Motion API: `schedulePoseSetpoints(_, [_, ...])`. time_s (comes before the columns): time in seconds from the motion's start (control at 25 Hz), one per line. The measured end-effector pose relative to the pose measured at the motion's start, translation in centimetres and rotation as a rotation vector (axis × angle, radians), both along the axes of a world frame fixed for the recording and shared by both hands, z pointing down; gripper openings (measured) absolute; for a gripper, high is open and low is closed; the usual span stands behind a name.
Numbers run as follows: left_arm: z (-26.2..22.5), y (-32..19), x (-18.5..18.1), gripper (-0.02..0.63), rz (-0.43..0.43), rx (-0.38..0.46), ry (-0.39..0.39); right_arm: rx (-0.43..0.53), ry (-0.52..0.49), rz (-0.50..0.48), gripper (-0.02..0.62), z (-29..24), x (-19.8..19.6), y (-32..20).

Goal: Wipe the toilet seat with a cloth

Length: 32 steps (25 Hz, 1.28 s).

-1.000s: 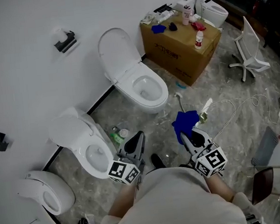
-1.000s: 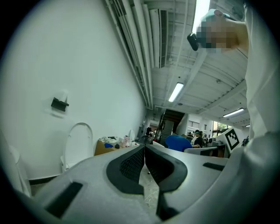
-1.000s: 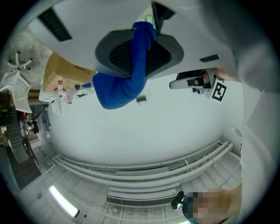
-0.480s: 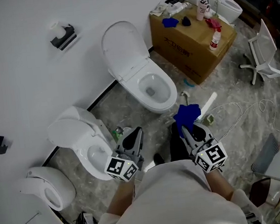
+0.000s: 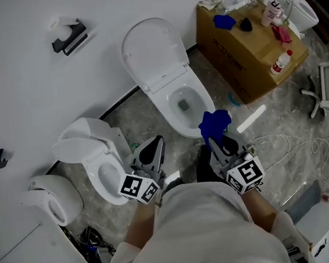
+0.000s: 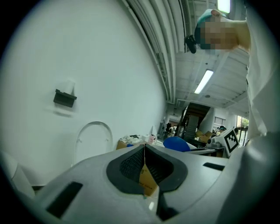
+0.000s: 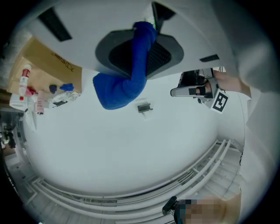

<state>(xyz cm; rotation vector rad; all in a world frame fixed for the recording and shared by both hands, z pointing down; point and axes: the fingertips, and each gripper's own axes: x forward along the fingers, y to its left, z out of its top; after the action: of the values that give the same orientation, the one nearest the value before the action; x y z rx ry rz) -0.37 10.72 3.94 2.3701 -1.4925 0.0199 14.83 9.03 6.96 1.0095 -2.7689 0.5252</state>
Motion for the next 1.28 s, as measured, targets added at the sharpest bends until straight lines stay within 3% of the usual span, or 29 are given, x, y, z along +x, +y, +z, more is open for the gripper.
schedulePoseSetpoints(0.2, [1.6, -5.6, 0.7, 0.009, -0.006, -0.020, -0.003, 0.007, 0.016, -0.081, 0.054, 1.6, -0.6, -7.2])
schedulePoseSetpoints(0.4, [6.5, -10.1, -0.4, 0.009, 0.033, -0.080, 0.004, -0.017, 0.028, -0.062, 0.054, 5.3, -2.1, -12.0])
schedulePoseSetpoints(0.52, [10.2, -11.6, -1.1, 0.009, 0.081, -0.148, 0.018, -0.058, 0.032, -0.045, 0.054, 8.2, -3.1, -12.6])
schedulePoseSetpoints(0.92, [20.5, -15.1, -3.1, 0.009, 0.175, -0.218, 0.029, -0.203, 0.106, 0.023, 0.054, 20.2, -5.4, -13.9])
schedulePoseSetpoints(1.28, [30.9, -13.5, -4.7, 0.009, 0.115, -0.324, 0.053, -0.289, 0.150, 0.028, 0.054, 30.8, -6.0, -13.7])
